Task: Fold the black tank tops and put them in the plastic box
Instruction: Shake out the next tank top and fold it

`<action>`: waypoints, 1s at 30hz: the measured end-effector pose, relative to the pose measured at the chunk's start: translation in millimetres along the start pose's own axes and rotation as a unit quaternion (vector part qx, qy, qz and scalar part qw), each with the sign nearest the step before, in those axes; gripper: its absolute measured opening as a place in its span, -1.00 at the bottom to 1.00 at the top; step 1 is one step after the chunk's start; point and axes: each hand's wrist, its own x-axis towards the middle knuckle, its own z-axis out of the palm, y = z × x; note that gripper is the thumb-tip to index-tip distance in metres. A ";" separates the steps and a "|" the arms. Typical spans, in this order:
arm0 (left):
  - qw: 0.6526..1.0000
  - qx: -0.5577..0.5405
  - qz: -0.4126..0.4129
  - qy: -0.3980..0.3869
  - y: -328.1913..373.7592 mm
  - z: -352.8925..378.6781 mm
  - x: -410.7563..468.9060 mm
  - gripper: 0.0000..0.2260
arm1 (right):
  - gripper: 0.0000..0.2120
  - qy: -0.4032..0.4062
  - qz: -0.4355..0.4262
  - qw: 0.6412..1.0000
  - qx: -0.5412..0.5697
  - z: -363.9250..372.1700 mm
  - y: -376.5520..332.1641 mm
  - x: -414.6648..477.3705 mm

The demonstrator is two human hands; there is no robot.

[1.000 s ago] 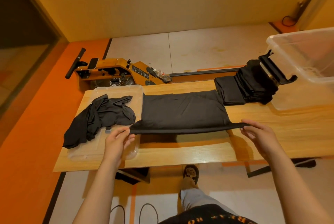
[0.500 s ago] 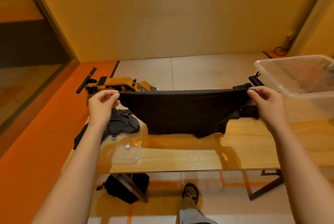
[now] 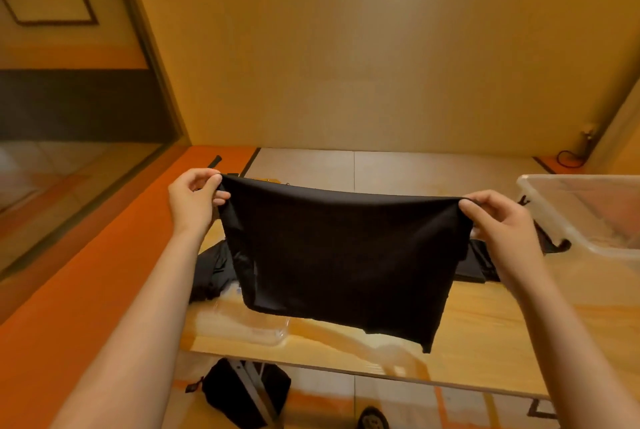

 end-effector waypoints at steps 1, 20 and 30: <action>1.000 0.003 -0.003 0.003 -2.0 -6.9 4.0 -0.92 | -0.90 -0.009 0.002 1.000 0.011 8.2 -2.9 -1.8; 0.967 0.177 0.166 -0.075 15.6 141.4 121.6 -0.90 | -0.86 -0.041 0.167 0.978 0.113 46.0 62.0 21.5; 0.850 0.167 0.043 -0.498 -87.1 351.7 -33.9 -0.56 | -0.93 0.138 0.387 0.909 -0.064 -35.2 218.2 -28.9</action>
